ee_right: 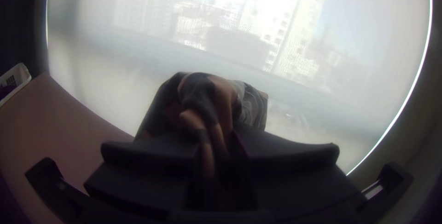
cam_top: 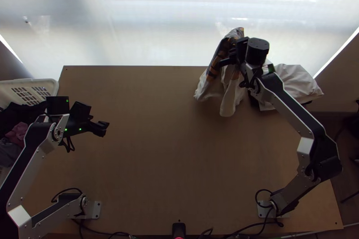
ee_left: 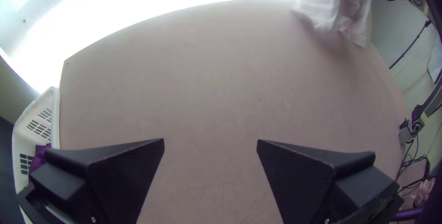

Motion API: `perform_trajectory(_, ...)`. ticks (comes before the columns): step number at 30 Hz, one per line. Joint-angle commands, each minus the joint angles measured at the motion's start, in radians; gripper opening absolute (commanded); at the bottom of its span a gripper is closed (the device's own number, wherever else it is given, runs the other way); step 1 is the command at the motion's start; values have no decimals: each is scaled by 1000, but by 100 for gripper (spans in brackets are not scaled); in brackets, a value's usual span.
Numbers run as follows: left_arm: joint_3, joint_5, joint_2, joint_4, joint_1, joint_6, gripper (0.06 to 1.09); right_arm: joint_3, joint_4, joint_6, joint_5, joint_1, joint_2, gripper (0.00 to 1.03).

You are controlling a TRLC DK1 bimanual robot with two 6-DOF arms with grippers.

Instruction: Fold the t-shirt

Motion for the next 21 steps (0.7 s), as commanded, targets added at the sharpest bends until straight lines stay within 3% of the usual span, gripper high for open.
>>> perform_trajectory(1, -22, -6, 0, 10, -15, -5, 104, 75, -69, 82, -73, -65, 6, 3)
perform_trajectory(8, -37, -32, 6, 29, -57, -23, 104, 101, -109, 157, -122, -130, 9, 3)
perform_trajectory(21, -52, -60, 5, 29, -82, -29, 104, 104, -138, 219, -254, -240, 29, 3)
